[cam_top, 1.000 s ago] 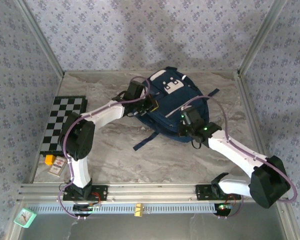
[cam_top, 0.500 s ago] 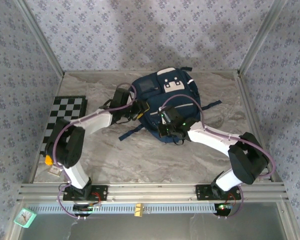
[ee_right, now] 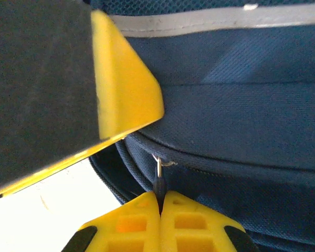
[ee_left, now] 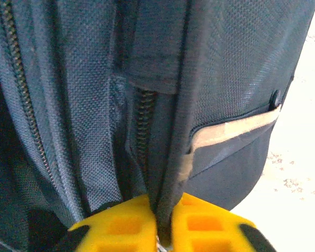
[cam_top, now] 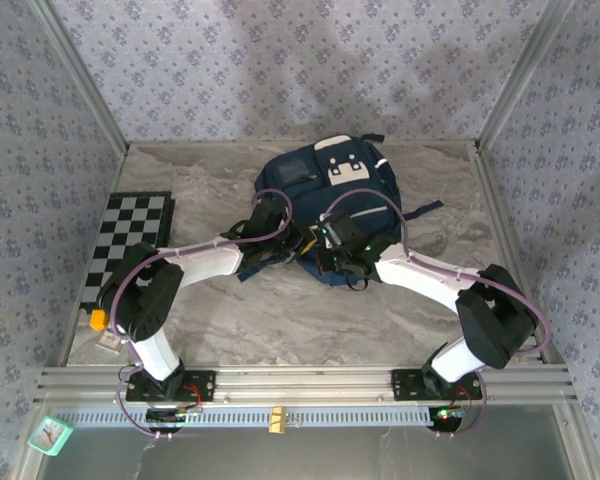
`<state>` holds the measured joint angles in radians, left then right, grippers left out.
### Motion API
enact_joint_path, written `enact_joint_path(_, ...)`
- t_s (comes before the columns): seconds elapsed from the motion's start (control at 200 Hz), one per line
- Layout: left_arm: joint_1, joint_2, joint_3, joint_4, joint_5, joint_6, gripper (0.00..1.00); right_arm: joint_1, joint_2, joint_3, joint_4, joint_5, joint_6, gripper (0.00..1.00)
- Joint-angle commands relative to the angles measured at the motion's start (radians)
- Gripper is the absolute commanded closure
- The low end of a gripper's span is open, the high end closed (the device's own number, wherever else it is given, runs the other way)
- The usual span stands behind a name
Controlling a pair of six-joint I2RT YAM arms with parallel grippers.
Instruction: Pack the student bag
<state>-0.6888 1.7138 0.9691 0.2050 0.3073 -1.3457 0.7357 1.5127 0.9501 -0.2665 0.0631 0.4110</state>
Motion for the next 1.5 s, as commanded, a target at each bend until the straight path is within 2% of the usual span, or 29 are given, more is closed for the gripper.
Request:
enact_joint_path(0.0, 0.017, -0.028, 0.029, -0.058, -0.093, 0.043, 1.00, -0.013, -0.058, -0.022, -0.049, 0.073, 0.035, 1.00)
enact_joint_path(0.17, 0.074, -0.105, 0.014, -0.154, -0.101, 0.160, 1.00, -0.108, -0.134, -0.074, -0.150, 0.114, 0.038, 1.00)
enact_joint_path(0.32, 0.137, -0.153, 0.017, -0.238, -0.074, 0.244, 1.00, -0.248, -0.198, -0.132, -0.182, 0.109, 0.034, 1.00)
enact_joint_path(0.45, 0.174, -0.178, 0.029, -0.282, -0.060, 0.302, 1.00, -0.358, -0.195, -0.111, -0.207, 0.133, 0.015, 1.00)
enact_joint_path(0.58, 0.217, -0.166, 0.075, -0.353, -0.037, 0.390, 1.00, -0.324, -0.204, -0.098, -0.180, 0.127, -0.063, 1.00)
enact_joint_path(0.71, 0.282, -0.159, 0.095, -0.373, -0.015, 0.463, 1.00, -0.208, -0.203, -0.109, -0.172, 0.113, -0.129, 1.00)
enact_joint_path(0.775, 0.313, -0.154, 0.097, -0.366, 0.016, 0.476, 1.00, -0.154, -0.195, -0.112, -0.177, 0.142, -0.112, 1.00)
enact_joint_path(0.895, 0.335, -0.140, 0.116, -0.384, 0.038, 0.504, 1.00, -0.193, -0.196, -0.090, -0.152, 0.039, -0.100, 1.00)
enact_joint_path(0.945, 0.339, -0.136, 0.120, -0.377, 0.054, 0.502, 1.00, -0.198, -0.198, -0.081, -0.112, -0.003, -0.119, 0.84)
enact_joint_path(0.98, 0.340, -0.135, 0.121, -0.374, 0.061, 0.500, 1.00, -0.202, -0.189, -0.068, -0.101, -0.012, -0.129, 0.78)
enact_joint_path(1.034, 0.342, -0.133, 0.126, -0.376, 0.060, 0.503, 1.00, -0.225, -0.156, -0.050, -0.080, -0.045, -0.150, 0.72)
enact_joint_path(1.139, 0.352, -0.121, 0.144, -0.392, 0.056, 0.510, 1.00, -0.277, -0.092, -0.005, -0.060, -0.183, -0.209, 0.60)
enact_joint_path(1.214, 0.361, -0.113, 0.153, -0.403, 0.058, 0.512, 1.00, -0.280, -0.068, 0.010, -0.029, -0.216, -0.232, 0.51)
enact_joint_path(1.329, 0.370, -0.105, 0.158, -0.398, 0.072, 0.510, 1.00, -0.285, -0.022, 0.046, -0.014, -0.261, -0.252, 0.48)
enact_joint_path(1.494, 0.374, -0.094, 0.160, -0.398, 0.077, 0.508, 1.00, -0.284, 0.056, 0.091, -0.001, -0.317, -0.267, 0.48)
